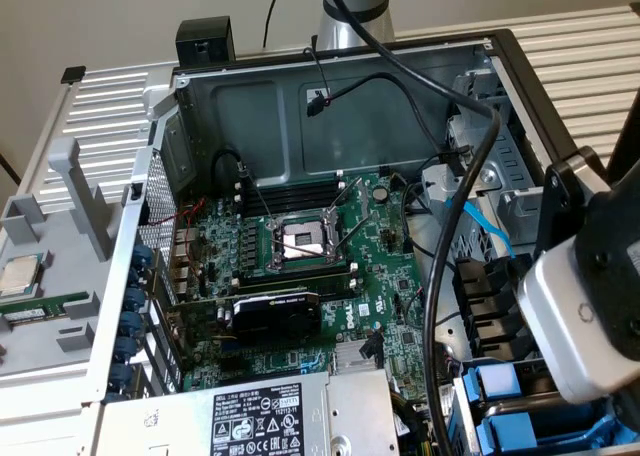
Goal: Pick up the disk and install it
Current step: 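Insert the first disk wire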
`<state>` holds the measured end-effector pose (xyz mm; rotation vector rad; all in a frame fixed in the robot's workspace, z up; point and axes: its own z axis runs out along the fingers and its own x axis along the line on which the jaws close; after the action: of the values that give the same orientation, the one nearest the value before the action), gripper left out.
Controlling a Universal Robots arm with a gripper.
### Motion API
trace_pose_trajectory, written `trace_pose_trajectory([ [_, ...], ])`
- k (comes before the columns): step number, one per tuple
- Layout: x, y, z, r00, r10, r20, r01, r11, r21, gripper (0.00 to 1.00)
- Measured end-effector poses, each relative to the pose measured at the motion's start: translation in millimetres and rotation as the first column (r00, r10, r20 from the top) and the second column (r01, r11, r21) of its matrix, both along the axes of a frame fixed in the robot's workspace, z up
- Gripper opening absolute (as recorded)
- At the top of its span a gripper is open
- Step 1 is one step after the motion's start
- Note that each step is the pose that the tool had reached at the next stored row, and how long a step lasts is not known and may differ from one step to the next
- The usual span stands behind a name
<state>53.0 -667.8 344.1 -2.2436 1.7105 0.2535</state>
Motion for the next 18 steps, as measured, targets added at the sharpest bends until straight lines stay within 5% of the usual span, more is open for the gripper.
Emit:
trace_pose_trajectory([
  [3,0.2,0.0,-0.3,1.0000,-0.001,0.0000,0.001,1.0000,0.0007,0.41],
  [4,0.6,0.0,-0.4,1.0000,-0.001,0.0000,0.001,1.0000,0.0008,0.34],
  [13,2.3,-1.4,-0.9,1.0000,-0.004,-0.0003,0.004,1.0000,0.0046,0.34],
  [18,2.3,-1.7,-1.3,1.0000,-0.005,-0.0004,0.005,0.9999,0.0132,0.34],
])
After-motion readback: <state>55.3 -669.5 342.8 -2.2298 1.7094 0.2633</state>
